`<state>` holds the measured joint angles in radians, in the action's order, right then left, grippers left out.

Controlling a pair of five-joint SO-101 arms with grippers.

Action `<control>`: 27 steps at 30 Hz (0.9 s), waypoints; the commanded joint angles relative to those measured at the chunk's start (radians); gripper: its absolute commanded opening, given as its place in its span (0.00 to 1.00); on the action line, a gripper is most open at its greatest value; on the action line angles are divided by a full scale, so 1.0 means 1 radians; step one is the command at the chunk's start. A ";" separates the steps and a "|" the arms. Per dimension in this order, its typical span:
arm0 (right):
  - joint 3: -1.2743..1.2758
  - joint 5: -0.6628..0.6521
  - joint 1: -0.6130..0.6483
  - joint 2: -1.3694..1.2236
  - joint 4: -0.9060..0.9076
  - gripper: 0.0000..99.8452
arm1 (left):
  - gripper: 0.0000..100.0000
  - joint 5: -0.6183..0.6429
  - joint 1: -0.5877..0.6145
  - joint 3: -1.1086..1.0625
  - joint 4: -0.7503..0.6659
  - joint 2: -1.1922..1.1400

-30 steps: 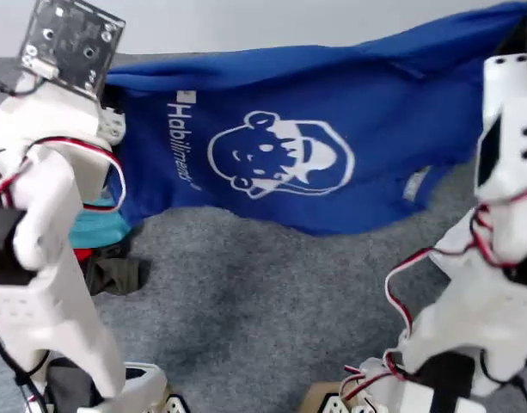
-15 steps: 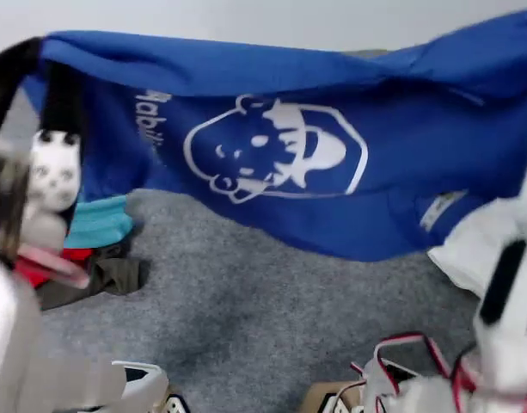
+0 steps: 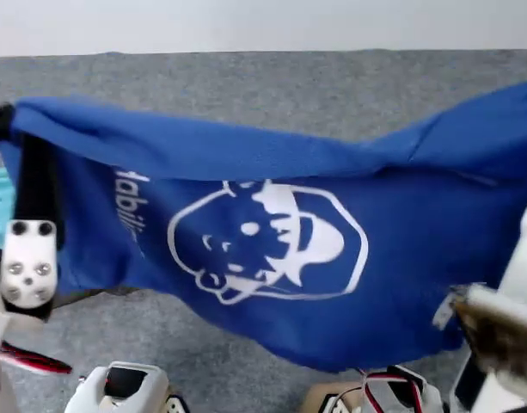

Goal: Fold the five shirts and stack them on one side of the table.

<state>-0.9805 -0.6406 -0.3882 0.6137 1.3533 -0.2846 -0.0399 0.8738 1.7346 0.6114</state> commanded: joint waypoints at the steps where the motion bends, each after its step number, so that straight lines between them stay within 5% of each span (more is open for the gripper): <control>1: 0.012 -0.048 -0.008 -0.019 0.016 0.01 | 0.01 0.008 -0.002 -0.303 0.018 0.104; 9: 0.043 -0.084 0.048 -0.142 0.065 0.01 | 0.01 0.005 -0.002 -0.843 -0.046 0.256; 15: 0.043 -0.089 0.114 -0.280 0.160 0.01 | 0.01 0.002 0.000 -1.096 -0.262 0.270; 20: 0.038 -0.089 0.113 -0.294 0.125 0.01 | 0.01 0.002 -0.002 -1.102 -0.390 0.275; 27: 0.037 -0.089 0.104 -0.153 0.125 0.01 | 0.01 0.003 -0.054 -0.863 -0.281 0.275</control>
<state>-0.9375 -0.7250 -0.2762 0.3867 1.5021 -0.2846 -0.0552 -0.1143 1.4032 0.8646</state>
